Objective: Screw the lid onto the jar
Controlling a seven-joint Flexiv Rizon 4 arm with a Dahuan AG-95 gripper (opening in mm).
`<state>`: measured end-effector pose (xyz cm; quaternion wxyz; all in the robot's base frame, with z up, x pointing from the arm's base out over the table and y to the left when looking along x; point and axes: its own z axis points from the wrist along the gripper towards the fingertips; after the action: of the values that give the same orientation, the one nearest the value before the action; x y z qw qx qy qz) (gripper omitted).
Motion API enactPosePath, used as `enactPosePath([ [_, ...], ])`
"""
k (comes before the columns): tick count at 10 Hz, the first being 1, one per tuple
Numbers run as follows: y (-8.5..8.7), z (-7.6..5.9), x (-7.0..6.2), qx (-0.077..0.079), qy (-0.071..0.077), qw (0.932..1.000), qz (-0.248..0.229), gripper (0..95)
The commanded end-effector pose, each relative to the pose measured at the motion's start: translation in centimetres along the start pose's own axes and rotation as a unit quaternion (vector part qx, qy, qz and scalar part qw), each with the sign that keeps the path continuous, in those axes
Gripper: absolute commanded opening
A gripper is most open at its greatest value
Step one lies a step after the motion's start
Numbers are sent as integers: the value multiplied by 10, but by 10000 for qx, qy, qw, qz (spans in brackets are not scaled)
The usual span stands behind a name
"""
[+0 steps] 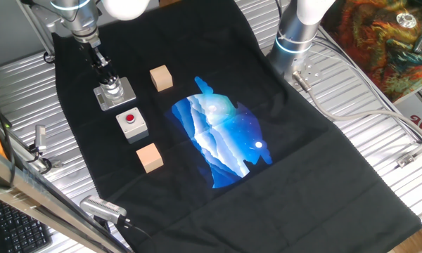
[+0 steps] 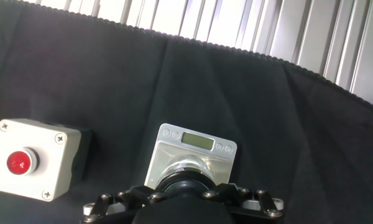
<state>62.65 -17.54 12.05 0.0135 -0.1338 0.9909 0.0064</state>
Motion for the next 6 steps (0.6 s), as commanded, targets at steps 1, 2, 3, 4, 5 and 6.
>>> enactPosePath([
  [1, 0, 0, 0, 7, 11, 9998, -193, 760],
  [2, 0, 0, 0, 16, 29, 9991, -412, 760],
  [3, 0, 0, 0, 63, 62, 9971, -758, 760],
  [4, 0, 0, 0, 57, 89, 9928, -1192, 760],
  [5, 0, -1, 0, 42, 109, 9876, -1566, 760],
  [6, 0, -1, 0, 0, 166, 9756, -2191, 760],
])
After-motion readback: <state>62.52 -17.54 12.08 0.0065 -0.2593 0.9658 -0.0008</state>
